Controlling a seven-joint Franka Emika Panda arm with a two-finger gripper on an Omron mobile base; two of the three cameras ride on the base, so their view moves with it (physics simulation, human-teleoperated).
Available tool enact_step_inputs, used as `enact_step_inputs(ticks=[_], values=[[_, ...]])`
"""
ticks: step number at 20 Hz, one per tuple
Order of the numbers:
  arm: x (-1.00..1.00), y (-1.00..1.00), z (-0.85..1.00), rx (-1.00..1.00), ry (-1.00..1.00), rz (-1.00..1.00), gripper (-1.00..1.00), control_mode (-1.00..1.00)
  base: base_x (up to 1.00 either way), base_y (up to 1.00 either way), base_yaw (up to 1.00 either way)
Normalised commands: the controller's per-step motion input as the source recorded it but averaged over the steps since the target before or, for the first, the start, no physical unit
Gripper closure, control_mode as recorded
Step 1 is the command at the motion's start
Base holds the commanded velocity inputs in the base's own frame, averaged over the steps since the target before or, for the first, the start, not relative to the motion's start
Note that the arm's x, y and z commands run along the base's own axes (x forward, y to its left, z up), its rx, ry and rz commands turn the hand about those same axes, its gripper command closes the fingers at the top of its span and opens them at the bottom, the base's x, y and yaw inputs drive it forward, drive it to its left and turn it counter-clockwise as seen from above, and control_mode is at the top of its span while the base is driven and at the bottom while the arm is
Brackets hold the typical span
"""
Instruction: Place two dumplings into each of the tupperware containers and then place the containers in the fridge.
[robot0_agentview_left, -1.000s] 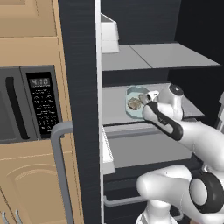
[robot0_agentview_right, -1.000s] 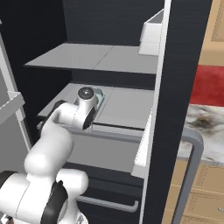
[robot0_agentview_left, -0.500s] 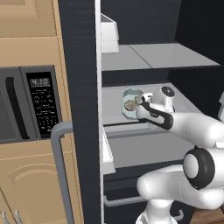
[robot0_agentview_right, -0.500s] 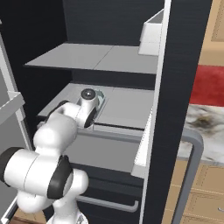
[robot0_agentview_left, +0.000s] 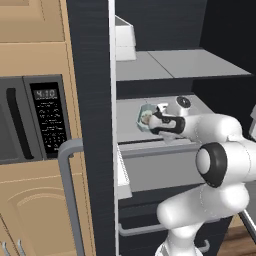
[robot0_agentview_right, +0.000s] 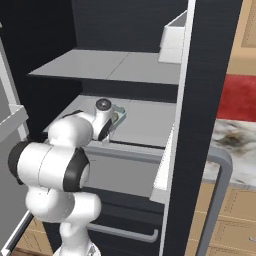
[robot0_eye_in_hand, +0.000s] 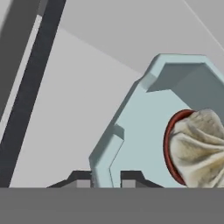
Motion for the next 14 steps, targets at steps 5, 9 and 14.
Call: enact_step_inputs(ticks=[5,9,14], values=[[0.19,0.00,-0.09,0.00,0.00,0.00,-1.00,-1.00,0.00,0.00,0.00],[0.00,0.00,0.00,0.00,0.00,0.00,-1.00,-1.00,0.00,0.00,0.00],[0.00,0.00,0.11,0.00,0.00,0.00,-1.00,-1.00,0.00,0.00,0.00]])
